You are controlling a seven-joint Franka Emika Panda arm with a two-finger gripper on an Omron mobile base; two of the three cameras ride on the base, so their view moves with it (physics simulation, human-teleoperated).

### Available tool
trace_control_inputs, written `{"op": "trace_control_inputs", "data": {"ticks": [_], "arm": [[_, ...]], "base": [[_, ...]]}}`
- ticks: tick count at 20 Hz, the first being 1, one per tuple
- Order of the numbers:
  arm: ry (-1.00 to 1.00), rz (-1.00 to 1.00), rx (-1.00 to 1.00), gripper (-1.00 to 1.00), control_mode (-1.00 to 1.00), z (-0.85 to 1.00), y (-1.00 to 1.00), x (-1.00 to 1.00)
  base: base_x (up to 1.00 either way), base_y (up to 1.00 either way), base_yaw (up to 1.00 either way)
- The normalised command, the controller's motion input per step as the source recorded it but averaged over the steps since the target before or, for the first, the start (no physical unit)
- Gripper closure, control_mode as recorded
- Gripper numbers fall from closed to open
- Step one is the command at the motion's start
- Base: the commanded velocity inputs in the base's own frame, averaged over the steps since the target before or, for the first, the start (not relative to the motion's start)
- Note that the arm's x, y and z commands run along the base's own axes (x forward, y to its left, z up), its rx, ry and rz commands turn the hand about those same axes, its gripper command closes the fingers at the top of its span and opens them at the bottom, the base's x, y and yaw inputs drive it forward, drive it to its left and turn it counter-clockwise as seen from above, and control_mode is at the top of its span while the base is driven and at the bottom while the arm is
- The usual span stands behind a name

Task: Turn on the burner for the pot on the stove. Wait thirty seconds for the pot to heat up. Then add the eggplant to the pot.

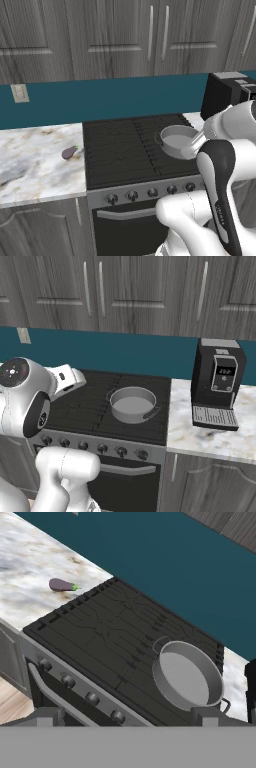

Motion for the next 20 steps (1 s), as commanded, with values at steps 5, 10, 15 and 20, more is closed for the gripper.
{"op": "trace_control_inputs", "data": {"ticks": [5, 10, 15, 20], "arm": [[0.0, 0.0, 0.0, -1.0, -1.0, 0.0, 0.0, 0.0], [0.0, 0.0, 0.0, -1.0, -1.0, 0.0, 0.0, 0.0], [0.0, 0.0, 0.0, -1.0, -1.0, 0.0, 0.0, 0.0], [0.0, 0.0, 0.0, -1.0, -1.0, 0.0, 0.0, 0.0]], "base": [[0.0, 0.0, 0.0], [0.0, 0.0, 0.0], [0.0, 0.0, 0.0], [0.0, 0.0, 0.0]]}}
